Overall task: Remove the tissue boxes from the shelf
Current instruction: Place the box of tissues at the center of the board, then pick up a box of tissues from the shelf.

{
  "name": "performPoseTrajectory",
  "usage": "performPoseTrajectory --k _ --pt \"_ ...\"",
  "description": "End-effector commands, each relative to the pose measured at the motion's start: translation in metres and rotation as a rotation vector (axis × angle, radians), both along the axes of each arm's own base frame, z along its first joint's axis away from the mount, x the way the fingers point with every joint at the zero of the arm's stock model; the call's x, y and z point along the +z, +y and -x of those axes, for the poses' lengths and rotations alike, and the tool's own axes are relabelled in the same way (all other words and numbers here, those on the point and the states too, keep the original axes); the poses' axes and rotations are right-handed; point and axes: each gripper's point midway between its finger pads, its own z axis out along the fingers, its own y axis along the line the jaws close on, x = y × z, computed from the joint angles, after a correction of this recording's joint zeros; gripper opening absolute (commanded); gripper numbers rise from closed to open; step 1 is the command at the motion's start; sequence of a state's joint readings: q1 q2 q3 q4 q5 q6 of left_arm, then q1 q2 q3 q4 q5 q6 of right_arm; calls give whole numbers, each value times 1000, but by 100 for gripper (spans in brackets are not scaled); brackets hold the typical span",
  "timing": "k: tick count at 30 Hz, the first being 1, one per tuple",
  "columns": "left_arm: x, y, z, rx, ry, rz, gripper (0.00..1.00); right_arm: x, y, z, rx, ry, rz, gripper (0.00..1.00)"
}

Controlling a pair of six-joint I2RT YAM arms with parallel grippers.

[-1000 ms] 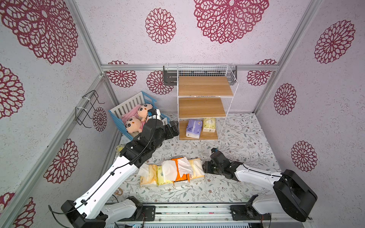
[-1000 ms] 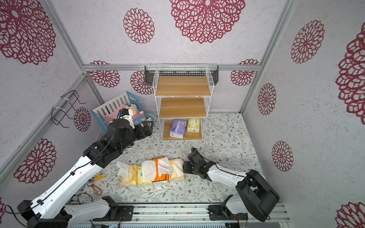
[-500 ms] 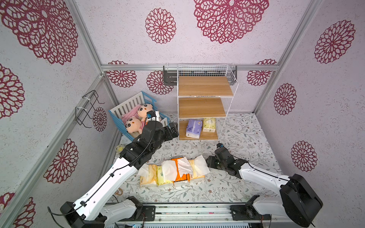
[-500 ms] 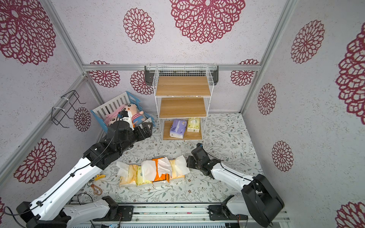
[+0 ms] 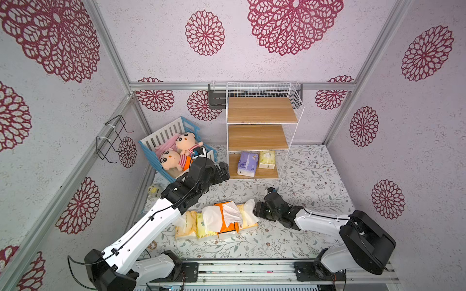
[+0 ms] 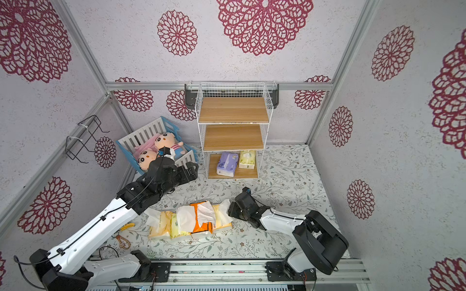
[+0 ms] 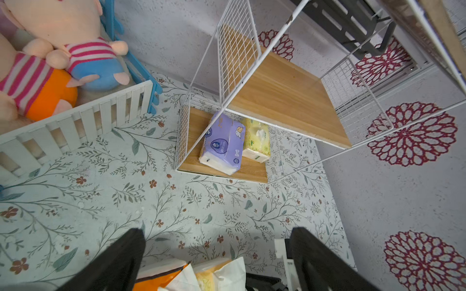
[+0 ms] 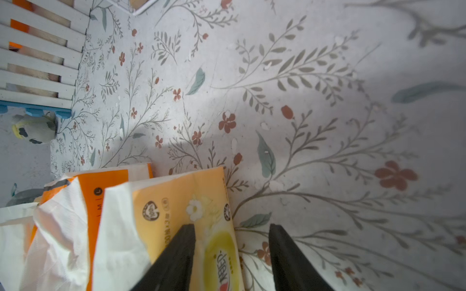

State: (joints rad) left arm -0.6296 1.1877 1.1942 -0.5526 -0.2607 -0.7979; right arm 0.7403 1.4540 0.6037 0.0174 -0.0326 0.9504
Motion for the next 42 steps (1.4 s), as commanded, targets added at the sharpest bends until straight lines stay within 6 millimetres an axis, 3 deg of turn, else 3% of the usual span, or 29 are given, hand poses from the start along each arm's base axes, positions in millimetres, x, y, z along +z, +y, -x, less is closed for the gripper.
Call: performPoseTrajectory --k 1,5,12,19,23,27,34,42 --pt "1 -3 5 -29 8 -13 97 19 16 -13 -48 -31 -60 54" --pt "3 0 11 -48 4 -26 97 31 6 -20 -78 -46 24 56" --pt "15 0 14 -60 -37 12 97 76 -20 -32 -152 -151 36 58" --pt "15 -10 1 -68 -25 29 97 133 -31 -48 -177 -347 -47 61" --pt "12 -13 -15 -60 -17 81 97 154 -38 -56 -209 -436 -116 64" --pt "8 -6 -33 -35 -2 92 97 155 -45 -65 -239 -472 -132 65" --pt "10 7 -62 -10 -40 73 97 130 -41 -86 -253 -452 -118 65" --pt "14 4 -89 -38 -84 95 100 118 -31 -117 -273 -477 -159 65"
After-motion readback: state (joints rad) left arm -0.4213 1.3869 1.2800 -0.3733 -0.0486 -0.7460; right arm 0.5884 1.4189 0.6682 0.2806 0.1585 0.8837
